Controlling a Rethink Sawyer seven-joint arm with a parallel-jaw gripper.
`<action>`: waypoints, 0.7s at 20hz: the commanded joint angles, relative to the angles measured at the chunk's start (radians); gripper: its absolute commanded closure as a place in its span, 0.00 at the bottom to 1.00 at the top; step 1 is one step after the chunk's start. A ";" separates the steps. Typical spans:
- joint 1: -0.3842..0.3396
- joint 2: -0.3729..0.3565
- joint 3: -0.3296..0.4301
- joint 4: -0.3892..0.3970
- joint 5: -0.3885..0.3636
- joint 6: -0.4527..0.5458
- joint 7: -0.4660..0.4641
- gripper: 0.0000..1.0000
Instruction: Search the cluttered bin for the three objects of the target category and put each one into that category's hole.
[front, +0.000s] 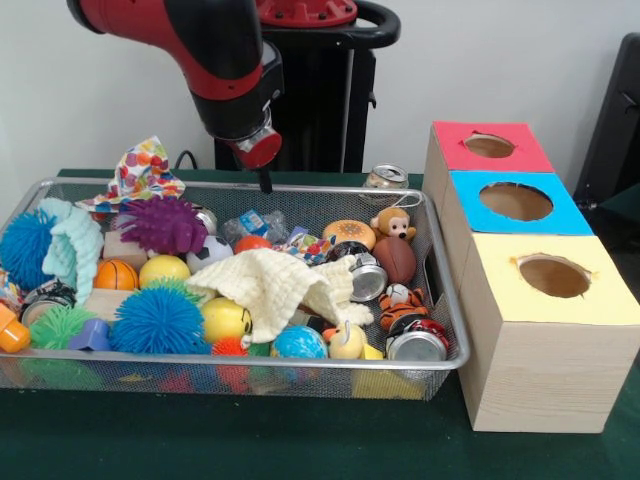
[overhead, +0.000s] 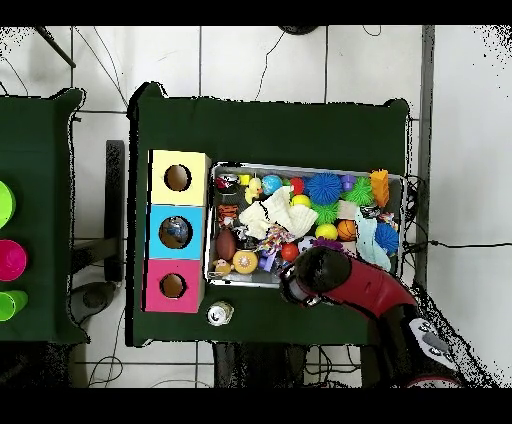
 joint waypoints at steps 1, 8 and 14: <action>-0.029 0.067 0.115 -0.105 -0.096 -0.119 -0.105 0.00; -0.032 0.072 0.131 -0.107 -0.172 -0.189 -0.095 0.00; -0.048 0.075 0.143 -0.112 -0.207 -0.205 -0.084 0.00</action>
